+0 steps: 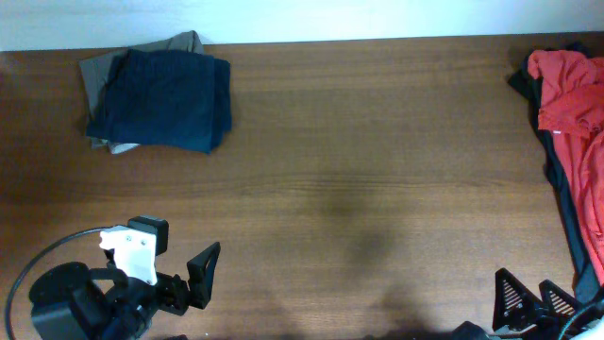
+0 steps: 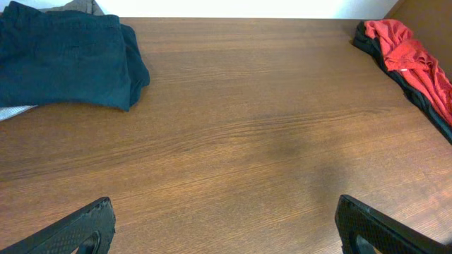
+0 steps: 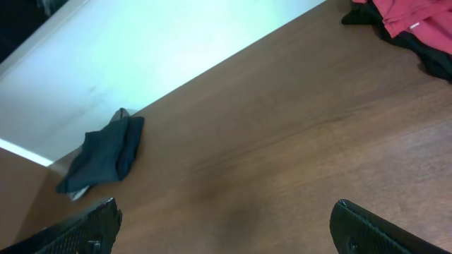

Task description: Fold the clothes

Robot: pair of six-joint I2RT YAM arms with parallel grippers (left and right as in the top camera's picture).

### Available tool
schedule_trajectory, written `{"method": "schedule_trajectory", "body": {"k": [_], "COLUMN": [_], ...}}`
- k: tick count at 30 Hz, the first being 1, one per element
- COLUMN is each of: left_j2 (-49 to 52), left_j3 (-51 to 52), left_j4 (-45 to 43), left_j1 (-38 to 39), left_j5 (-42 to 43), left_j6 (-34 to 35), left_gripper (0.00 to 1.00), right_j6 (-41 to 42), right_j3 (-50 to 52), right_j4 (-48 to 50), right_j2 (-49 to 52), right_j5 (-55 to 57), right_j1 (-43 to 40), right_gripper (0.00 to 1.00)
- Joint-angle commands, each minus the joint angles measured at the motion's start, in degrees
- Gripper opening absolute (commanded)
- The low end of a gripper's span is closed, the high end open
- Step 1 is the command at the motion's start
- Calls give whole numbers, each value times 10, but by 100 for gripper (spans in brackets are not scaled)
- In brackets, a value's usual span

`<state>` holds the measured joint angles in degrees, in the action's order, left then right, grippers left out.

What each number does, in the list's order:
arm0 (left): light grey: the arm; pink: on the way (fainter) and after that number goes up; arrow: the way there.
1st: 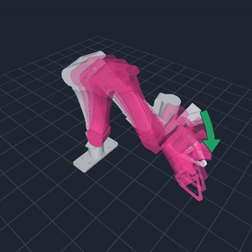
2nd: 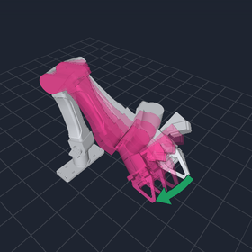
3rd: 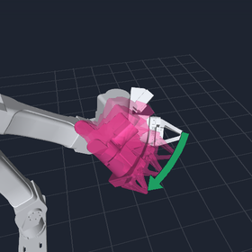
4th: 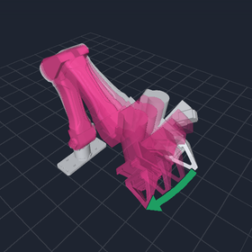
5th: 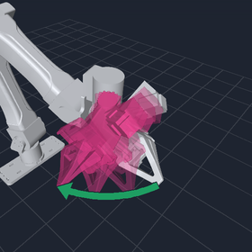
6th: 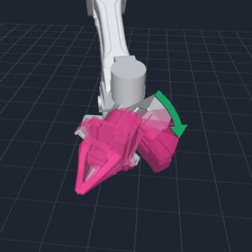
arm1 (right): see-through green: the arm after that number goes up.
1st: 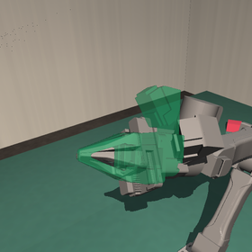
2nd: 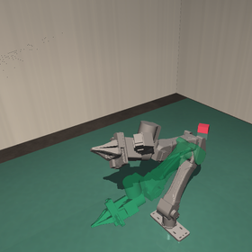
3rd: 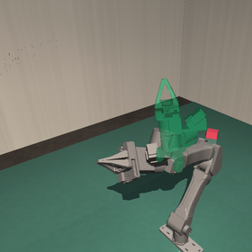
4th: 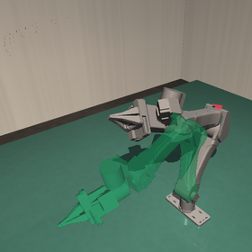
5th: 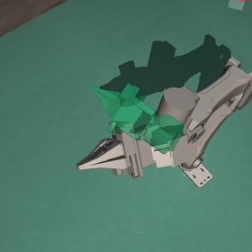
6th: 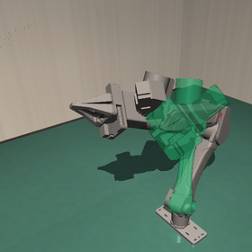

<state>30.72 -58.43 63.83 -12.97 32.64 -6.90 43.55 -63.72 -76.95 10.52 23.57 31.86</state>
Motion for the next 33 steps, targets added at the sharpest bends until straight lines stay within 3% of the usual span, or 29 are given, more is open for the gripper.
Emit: {"method": "schedule_trajectory", "body": {"k": [1, 11, 18, 28, 33], "left_j2": [-6, -6, -6, -6, -6], "left_j3": [3, 3, 3, 3, 3], "left_j4": [-1, -1, -1, 1, 1], "left_j1": [0, 0, 0, 0, 0], "left_j5": [10, 10, 10, 10, 10], "left_j6": [-7, -7, -7, -7, -7], "left_gripper": [99, 99, 99, 99, 99], "right_j6": [5, -25, -236, -240, -240], "right_j3": [3, 69, 198, 412, 471], "right_j4": [-9, 34, 270, 533, 619], "right_j2": [-2, -4, -43, -98, -103], "right_j5": [15, 0, -147, -193, -194], "right_j1": [-2, -176, -270, -309, -309], "right_gripper": [99, 99, 99, 99, 99]}}
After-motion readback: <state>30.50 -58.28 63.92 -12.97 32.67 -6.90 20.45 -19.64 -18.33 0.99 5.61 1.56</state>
